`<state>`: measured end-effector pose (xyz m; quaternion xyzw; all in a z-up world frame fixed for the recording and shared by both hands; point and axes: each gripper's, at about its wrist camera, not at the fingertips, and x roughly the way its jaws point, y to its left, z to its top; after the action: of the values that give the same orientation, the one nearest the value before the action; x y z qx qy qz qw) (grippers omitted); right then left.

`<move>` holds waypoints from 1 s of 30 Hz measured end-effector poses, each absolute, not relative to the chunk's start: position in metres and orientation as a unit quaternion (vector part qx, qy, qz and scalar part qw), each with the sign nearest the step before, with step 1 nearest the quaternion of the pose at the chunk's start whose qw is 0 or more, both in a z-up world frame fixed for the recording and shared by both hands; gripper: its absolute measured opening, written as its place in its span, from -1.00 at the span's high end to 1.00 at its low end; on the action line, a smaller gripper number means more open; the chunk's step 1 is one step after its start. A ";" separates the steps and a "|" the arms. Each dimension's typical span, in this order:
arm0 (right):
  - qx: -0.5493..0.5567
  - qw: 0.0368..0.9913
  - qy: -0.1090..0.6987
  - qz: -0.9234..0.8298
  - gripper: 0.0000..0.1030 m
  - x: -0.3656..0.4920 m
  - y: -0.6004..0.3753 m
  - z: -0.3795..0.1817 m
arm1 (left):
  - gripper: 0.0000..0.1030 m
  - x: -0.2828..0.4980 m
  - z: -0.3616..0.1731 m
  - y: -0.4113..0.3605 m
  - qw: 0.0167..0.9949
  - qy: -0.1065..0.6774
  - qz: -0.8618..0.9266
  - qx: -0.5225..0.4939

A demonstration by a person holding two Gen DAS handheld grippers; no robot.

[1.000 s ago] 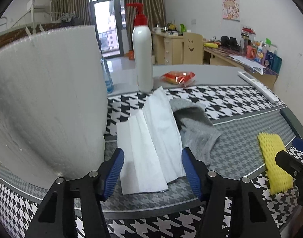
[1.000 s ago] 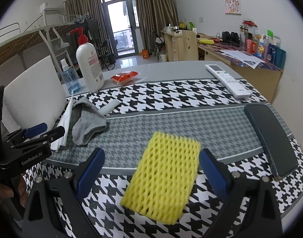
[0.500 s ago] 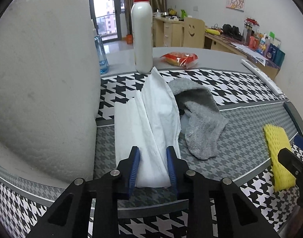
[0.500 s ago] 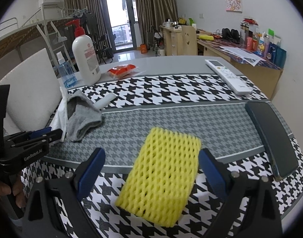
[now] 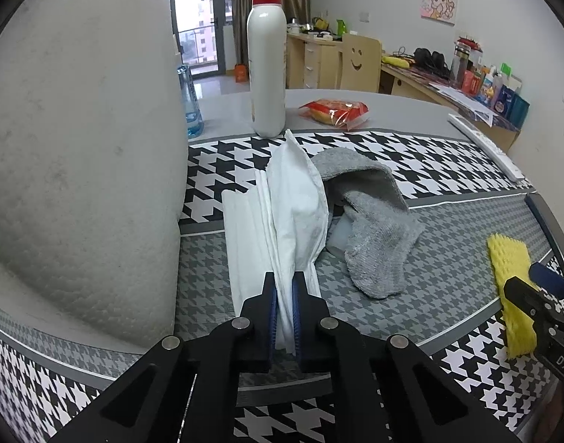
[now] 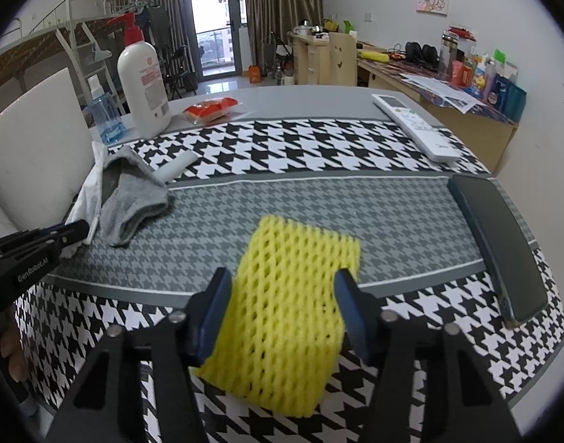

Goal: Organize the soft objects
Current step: 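Close the left tool on the white tissues while the right tool grasps the yellow mesh sleeve, then lift the tissues and mesh sleeve and carry both over the foam box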

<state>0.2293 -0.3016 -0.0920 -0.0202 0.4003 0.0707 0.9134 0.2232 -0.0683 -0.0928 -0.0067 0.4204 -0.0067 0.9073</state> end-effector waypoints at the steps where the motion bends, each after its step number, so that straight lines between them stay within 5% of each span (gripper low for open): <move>1: -0.021 0.914 0.400 0.068 0.00 0.229 -0.302 -0.092 | 0.87 0.223 -0.092 -0.068 0.908 0.419 -0.008 -0.008; 10: -0.003 0.913 0.402 0.074 0.73 0.225 -0.307 -0.089 | 0.91 0.216 -0.085 -0.066 0.914 0.405 -0.018 -0.023; 30: 0.022 0.932 0.353 0.079 0.77 0.202 -0.313 -0.055 | 0.91 0.179 -0.039 -0.063 0.947 0.317 -0.050 -0.006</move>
<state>0.2016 -0.3126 -0.0554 0.0222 0.3526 0.0795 0.9321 0.1786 -0.0628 -0.0395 -0.0060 0.3172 -0.0497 0.9470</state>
